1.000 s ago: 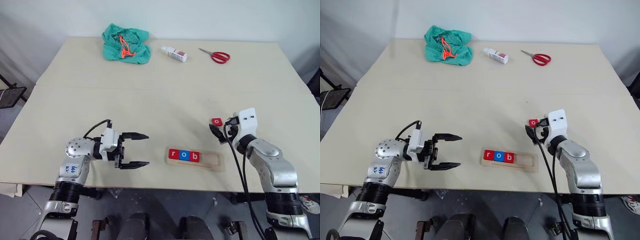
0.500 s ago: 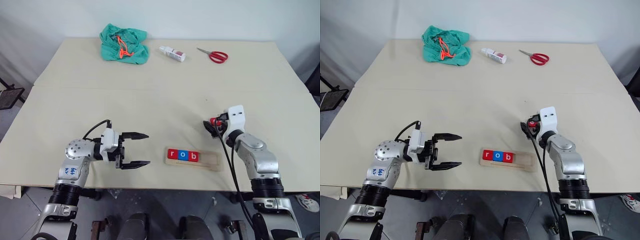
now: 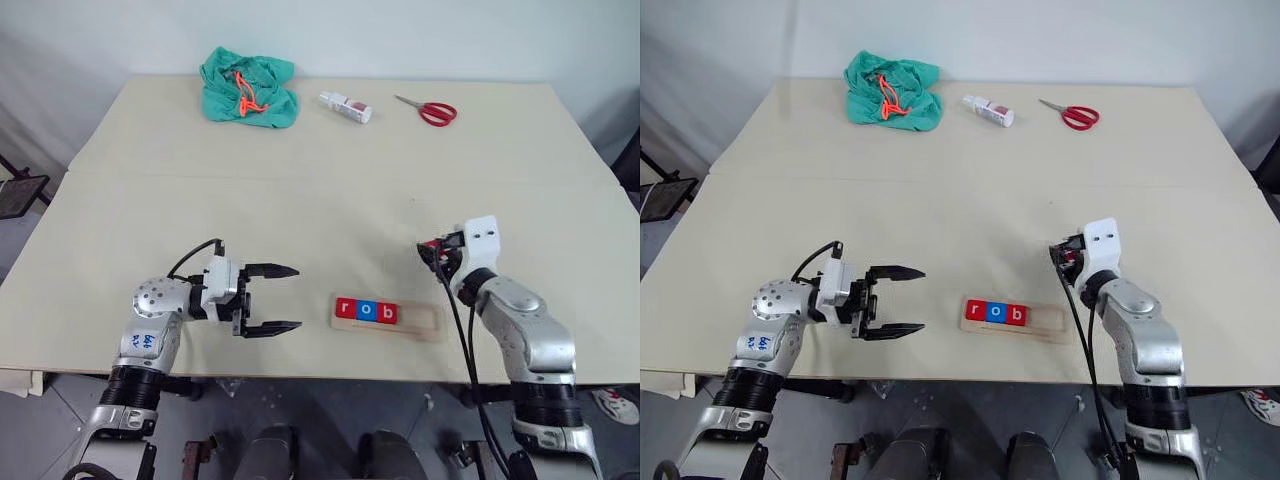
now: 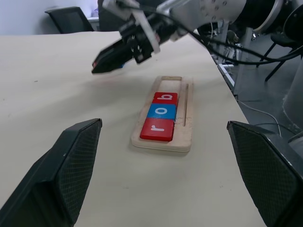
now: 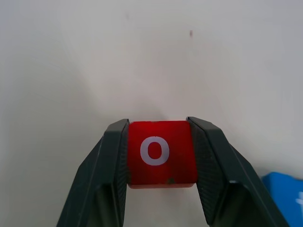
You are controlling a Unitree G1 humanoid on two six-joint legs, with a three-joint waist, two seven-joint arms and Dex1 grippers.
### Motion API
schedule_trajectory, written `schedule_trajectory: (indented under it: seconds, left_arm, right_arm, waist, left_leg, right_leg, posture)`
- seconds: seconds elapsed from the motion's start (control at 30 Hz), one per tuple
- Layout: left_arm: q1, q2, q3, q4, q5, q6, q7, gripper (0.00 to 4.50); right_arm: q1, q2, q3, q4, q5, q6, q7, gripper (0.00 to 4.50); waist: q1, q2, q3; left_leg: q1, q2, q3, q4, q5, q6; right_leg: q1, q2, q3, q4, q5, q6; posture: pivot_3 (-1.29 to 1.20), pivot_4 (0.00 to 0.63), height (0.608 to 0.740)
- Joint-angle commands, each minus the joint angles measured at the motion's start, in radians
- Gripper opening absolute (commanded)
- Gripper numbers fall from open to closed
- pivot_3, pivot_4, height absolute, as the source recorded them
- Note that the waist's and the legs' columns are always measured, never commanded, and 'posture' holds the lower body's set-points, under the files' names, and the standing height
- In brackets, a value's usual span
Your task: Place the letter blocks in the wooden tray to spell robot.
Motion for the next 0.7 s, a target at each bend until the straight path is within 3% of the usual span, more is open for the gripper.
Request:
schedule_trajectory:
  seconds: [0.03, 0.3, 0.7]
  left_arm:
    - [-0.011, 0.007, 0.005, 0.014, -0.014, -0.017, -0.028, 4.50]
    - [-0.049, 0.007, 0.002, 0.080, -0.021, -0.028, -0.108, 4.50]
    - [-0.094, -0.015, -0.006, 0.133, -0.008, -0.042, -0.137, 4.50]
  right_arm:
    - [0.073, -0.018, -0.071, -0.213, 0.060, 0.115, -0.029, 1.48]
    - [0.315, 0.032, -0.189, -0.585, 0.139, 0.346, -0.124, 1.48]
    - [0.449, 0.087, -0.194, -0.621, 0.130, 0.355, -0.173, 1.48]
  waist:
    - [-0.001, 0.000, 0.000]
    - [0.002, 0.000, 0.000]
    - [0.000, 0.000, 0.000]
  left_leg:
    - [0.000, 0.000, 0.000, 0.000, 0.000, 0.000]
    - [0.000, 0.000, 0.000, -0.001, 0.000, 0.000]
    - [0.001, -0.001, 0.001, -0.001, 0.000, 0.000]
  right_leg:
    - [0.000, 0.000, 0.000, 0.000, 0.000, 0.000]
    - [0.000, 0.000, 0.001, 0.000, 0.000, 0.000]
    - [0.000, 0.000, 0.002, 0.000, 0.000, 0.000]
  posture:
    - [0.00, 0.150, 0.740]
    - [0.00, 0.150, 0.740]
    - [0.00, 0.150, 0.740]
